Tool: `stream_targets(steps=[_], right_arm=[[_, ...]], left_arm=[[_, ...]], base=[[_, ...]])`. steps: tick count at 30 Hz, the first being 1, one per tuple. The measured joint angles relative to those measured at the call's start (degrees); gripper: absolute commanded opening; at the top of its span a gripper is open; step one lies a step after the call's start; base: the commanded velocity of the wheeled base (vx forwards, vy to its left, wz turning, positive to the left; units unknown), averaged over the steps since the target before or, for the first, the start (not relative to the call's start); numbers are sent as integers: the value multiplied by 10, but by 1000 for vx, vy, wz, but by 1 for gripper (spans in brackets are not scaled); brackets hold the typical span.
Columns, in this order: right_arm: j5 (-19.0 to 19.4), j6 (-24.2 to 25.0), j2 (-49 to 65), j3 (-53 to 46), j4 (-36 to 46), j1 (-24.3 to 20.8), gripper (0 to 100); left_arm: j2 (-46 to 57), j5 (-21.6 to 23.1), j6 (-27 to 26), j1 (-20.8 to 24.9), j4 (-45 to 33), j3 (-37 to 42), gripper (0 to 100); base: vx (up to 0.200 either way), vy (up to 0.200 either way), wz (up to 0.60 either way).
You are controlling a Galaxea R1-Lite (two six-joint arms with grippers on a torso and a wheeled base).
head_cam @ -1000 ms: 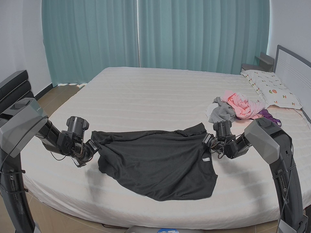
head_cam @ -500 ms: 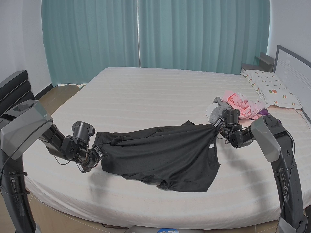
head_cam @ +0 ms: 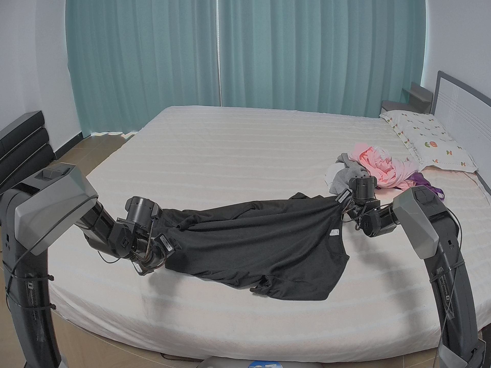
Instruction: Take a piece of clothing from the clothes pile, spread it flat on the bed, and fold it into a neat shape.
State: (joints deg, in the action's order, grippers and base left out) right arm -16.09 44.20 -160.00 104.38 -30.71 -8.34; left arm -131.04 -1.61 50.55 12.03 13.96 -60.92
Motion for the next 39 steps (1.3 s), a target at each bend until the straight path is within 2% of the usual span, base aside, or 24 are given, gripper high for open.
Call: stream_targets(steps=[10,11,16,26,31,39], right_arm=[[30,2,42,-86,-14,-4,100],[33,3,50,-99,-18,-5,100],[52,3,90,-165,-25,-5,100],[134,0,194,-378,-38,-15,100],[177,-8,251,-494,-53,-33,100],[201,-16,299,-592,-63,-77,100]], left_arm=[[-14,-7,-14,12,4,-18,100],[-17,-11,-17,15,4,-19,0],[-28,-33,-28,26,4,-26,0],[-38,-48,-32,31,0,-31,0],[-10,-50,-33,25,-2,-2,0],[80,-51,-53,9,-4,71,0]], base=[[0,0,0],[0,0,0],[0,0,0],[0,0,0],[0,0,0],[0,0,0]])
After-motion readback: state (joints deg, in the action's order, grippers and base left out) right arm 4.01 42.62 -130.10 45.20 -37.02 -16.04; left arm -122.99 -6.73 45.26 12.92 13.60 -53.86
